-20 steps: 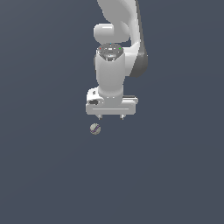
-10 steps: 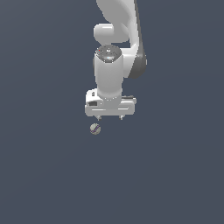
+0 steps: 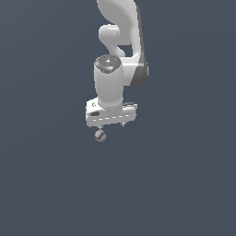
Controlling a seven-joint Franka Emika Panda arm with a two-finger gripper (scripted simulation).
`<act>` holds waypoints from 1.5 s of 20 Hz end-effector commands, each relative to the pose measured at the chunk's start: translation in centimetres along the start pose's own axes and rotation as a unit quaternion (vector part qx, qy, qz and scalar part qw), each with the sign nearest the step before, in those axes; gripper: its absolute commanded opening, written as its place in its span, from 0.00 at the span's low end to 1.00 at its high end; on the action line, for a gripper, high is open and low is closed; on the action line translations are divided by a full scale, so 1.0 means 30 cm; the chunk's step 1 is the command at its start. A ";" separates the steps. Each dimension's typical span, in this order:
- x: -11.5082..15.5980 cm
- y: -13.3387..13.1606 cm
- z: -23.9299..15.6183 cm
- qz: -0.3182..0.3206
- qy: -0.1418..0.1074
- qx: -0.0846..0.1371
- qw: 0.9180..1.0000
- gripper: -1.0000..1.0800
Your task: Pick up the object and move it to a goal position.
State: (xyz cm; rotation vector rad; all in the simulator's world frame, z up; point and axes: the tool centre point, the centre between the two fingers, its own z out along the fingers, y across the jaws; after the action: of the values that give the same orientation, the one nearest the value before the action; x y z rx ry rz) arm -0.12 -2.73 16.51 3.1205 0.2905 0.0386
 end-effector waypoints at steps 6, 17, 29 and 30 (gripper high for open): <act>-0.032 0.063 0.072 -0.084 -0.004 0.000 0.996 0.96; -0.087 0.147 0.176 -0.208 -0.008 0.003 0.978 0.96; -0.131 0.202 0.249 -0.296 -0.010 0.007 0.955 0.96; -0.133 0.205 0.252 -0.299 -0.010 0.008 0.954 0.96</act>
State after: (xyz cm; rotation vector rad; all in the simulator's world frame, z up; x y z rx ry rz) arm -2.66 -9.42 9.07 2.9052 1.1916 0.0003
